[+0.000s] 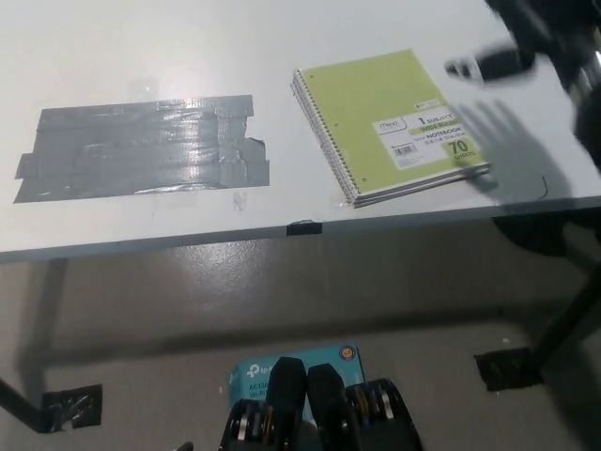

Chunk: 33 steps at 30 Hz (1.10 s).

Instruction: The robot uses its right hand to align two notebooks stacked together until they are fully overlapped

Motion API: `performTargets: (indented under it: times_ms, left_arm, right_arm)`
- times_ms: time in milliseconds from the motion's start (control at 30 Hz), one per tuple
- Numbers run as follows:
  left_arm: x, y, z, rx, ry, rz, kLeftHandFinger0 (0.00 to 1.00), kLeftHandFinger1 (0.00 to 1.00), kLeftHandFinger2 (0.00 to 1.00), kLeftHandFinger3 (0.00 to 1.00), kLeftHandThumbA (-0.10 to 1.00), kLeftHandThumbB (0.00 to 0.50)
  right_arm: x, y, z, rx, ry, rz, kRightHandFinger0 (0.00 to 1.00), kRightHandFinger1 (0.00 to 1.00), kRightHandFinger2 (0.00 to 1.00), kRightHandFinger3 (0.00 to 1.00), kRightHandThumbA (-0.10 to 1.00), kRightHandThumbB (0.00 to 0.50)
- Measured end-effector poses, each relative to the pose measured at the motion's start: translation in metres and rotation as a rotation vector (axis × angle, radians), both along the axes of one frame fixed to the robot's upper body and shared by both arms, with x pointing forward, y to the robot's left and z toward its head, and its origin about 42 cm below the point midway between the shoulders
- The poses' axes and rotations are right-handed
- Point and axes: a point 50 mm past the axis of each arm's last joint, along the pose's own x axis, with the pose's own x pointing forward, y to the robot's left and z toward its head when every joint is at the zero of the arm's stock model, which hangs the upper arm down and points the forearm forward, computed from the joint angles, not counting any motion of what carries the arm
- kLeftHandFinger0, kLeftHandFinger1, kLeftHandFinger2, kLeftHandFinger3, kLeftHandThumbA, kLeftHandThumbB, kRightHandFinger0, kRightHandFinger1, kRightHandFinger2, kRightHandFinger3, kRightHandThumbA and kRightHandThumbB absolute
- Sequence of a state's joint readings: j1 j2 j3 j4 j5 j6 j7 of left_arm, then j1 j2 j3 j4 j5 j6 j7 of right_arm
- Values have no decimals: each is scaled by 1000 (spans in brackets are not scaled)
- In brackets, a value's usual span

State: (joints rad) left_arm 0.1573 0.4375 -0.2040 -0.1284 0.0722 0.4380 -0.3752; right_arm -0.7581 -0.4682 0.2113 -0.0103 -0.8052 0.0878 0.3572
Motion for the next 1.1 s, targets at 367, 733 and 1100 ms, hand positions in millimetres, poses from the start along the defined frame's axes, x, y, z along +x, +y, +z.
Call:
performTargets:
  times_ms: [367,733,1100]
  left_arm:
    - [2,3,2,-11,-11,25,747,706,814,1000,1000,500]
    - [-5,16,7,-57,-40,131,870,821,974,1000,1000,500]
    - [-3,16,8,-53,-47,137,885,802,932,1000,1000,500]
  right_arm:
    - [-170,-91,-197,250,443,-242,1000,1000,1000,1000,481,123]
    - [-249,-119,-323,513,795,-438,1000,1000,1000,1000,574,125]
    - [-219,-113,-304,496,756,-346,1000,1000,1000,1000,464,137]
